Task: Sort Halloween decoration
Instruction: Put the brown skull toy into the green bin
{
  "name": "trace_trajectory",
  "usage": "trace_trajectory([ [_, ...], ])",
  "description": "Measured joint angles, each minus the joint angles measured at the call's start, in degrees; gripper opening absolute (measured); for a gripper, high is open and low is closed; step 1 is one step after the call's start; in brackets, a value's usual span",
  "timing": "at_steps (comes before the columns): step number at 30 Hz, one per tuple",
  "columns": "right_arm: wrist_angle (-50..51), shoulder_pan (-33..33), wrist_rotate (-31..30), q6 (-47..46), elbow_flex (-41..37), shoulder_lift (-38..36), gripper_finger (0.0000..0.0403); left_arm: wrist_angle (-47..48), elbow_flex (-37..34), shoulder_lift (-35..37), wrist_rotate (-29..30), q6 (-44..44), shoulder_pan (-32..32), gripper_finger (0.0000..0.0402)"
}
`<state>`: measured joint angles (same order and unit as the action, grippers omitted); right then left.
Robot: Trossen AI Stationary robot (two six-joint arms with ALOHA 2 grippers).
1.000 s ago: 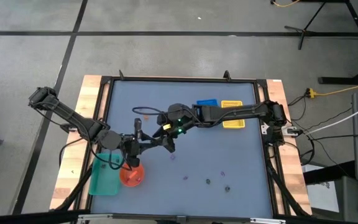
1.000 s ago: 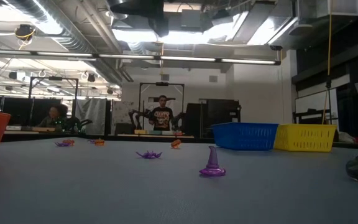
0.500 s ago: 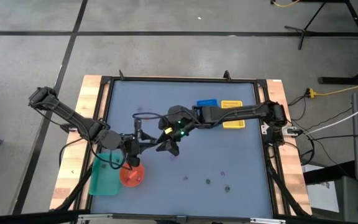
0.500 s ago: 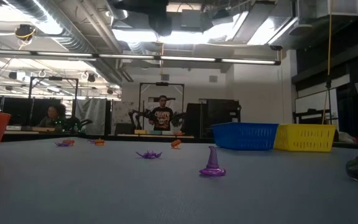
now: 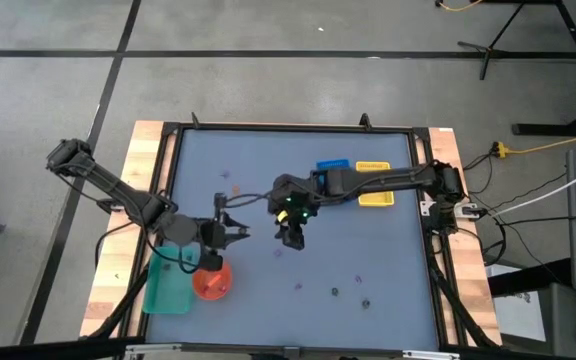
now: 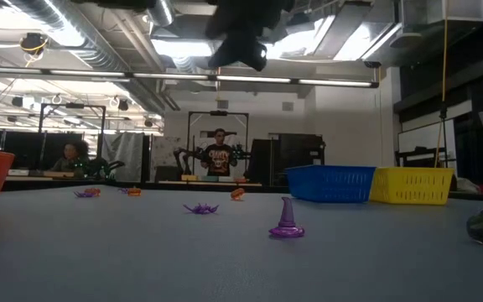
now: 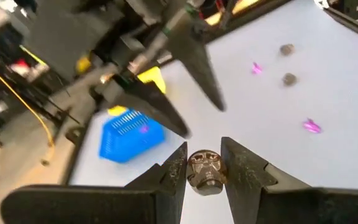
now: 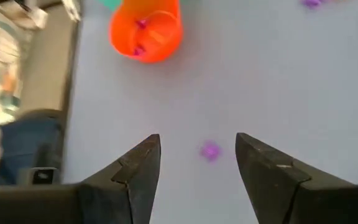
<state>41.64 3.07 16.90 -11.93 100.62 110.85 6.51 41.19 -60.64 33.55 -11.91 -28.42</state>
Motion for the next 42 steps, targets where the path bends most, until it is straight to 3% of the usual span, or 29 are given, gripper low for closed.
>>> trace_trajectory([
  [6, 1.04, -0.09, -2.8, 2.38, 0.0, 0.0, 0.0209, 8.6, 0.0, 0.0, -0.72, 14.02, -3.22, 0.0077],
  [10, 1.07, -0.07, -2.82, 2.41, 0.0, 0.0, 0.0209, 16.15, 0.0, 0.0, -4.76, 26.01, -5.66, 0.0077],
  [13, 1.29, -0.04, -2.82, 2.43, 0.0, 0.0, 0.0209, 21.82, 0.0, 0.0, -10.43, 36.32, -7.24, 0.0077],
  [19, 1.93, -0.04, -2.82, 3.44, 0.0, 0.0, 0.0209, 29.98, 0.0, 0.0, -27.45, 57.13, -10.75, 0.0077],
  [25, 1.93, -0.04, -2.82, 3.48, 0.0, 0.0, 0.0209, 34.82, 0.0, 0.0, -37.49, 70.72, -14.26, 0.0077],
  [32, 1.93, -0.04, -2.82, 4.33, -0.02, 0.0, 0.0209, 36.67, 0.0, 0.0, -42.55, 86.39, -17.33, 0.0077],
  [42, 1.91, -0.04, -2.82, 6.3, -0.02, 0.0, 0.0209, 41.02, 0.0, 0.0, -43.62, 92.79, -19.43, 0.0077],
])
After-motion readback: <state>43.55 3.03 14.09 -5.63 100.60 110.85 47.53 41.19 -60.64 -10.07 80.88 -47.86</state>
